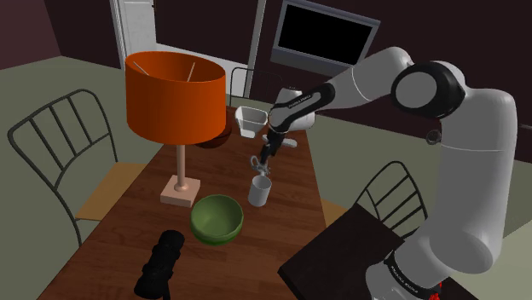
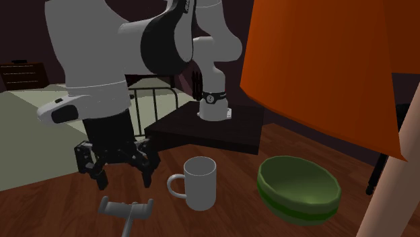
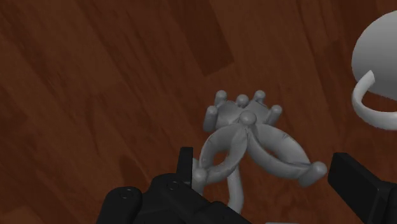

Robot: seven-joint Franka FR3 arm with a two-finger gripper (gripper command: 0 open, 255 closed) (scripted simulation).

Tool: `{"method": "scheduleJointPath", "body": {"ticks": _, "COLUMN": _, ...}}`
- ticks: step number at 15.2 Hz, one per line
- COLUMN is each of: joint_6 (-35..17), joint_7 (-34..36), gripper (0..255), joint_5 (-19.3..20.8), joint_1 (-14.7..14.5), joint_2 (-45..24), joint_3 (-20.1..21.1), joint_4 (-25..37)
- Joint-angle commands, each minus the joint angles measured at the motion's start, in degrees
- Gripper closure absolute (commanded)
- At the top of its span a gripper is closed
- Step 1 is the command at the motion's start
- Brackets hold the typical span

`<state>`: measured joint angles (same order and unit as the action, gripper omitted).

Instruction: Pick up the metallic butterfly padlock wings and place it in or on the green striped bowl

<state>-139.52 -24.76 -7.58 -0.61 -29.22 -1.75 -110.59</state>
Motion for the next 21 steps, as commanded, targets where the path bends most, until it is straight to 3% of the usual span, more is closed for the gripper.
{"method": "scheduleJointPath", "body": {"ticks": 1, "joint_6": -0.7, "joint_7": -0.3, "gripper": 0, "joint_5": -0.4, "joint_1": 0.1, "joint_2": -3.8, "joint_3": 0.4, "joint_4": 3.4}}
{"method": "scheduleJointPath", "body": {"ticks": 9, "joint_6": -4.5, "joint_7": -0.6, "gripper": 0, "joint_5": -0.8, "joint_1": 0.1, "joint_2": -8.4, "joint_3": 0.9, "joint_4": 4.2}}
{"method": "scheduleJointPath", "body": {"ticks": 16, "joint_6": -4.5, "joint_7": -0.6, "gripper": 0, "joint_5": -0.8, "joint_1": 0.1, "joint_2": -8.4, "joint_3": 0.9, "joint_4": 4.2}}
{"method": "scheduleJointPath", "body": {"ticks": 17, "joint_6": -4.5, "joint_7": -0.6, "gripper": 255, "joint_5": -0.8, "joint_1": 0.1, "joint_2": -8.4, "joint_3": 0.9, "joint_4": 4.2}}
{"method": "scheduleJointPath", "body": {"ticks": 21, "joint_6": -4.7, "joint_7": -0.7, "gripper": 255, "joint_5": -0.9, "joint_1": 0.2, "joint_2": -8.4, "joint_3": 0.9, "joint_4": 4.0}}
